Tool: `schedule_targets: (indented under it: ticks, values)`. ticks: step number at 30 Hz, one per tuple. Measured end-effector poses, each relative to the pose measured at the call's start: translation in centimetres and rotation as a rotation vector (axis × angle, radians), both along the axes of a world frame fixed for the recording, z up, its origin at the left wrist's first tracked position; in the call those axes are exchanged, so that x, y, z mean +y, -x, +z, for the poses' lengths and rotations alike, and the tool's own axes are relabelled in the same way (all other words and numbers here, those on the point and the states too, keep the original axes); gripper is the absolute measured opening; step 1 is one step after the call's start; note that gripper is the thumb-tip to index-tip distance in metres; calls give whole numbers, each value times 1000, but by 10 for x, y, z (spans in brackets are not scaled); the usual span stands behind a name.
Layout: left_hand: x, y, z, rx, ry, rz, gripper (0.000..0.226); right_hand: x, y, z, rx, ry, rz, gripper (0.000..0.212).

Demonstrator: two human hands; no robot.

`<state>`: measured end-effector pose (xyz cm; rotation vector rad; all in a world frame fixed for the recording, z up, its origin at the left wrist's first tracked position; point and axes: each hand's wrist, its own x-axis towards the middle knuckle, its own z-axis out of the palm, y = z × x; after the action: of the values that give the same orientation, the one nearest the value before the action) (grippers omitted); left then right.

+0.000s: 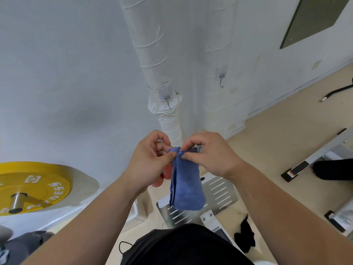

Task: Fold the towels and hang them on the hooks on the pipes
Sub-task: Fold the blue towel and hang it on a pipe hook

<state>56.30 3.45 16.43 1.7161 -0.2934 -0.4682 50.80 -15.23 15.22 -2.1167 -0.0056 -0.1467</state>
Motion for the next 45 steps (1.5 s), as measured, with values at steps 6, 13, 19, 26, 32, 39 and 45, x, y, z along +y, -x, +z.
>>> schedule_targets:
  ticks: [6,13,19,26,32,39,45]
  values:
    - [-2,-4,3,-153,-154,-140,11,1,-4,5,-47,96,45,24]
    - [1,-9,3,-175,-94,-261,21,0,-7,1,-78,-35,20,30]
    - [9,-25,5,-221,-110,-242,24,-19,-7,-19,-79,182,67,15]
    - [17,-47,18,-225,-176,-317,40,-49,-13,-26,68,268,104,16]
    - [26,-60,24,-220,-278,-355,49,-69,-21,-5,140,231,138,10]
    - [20,-70,31,-280,-271,-259,55,-51,-20,-9,88,-75,176,22]
    - [19,-71,31,-330,-209,-203,50,-40,-18,-22,81,38,195,6]
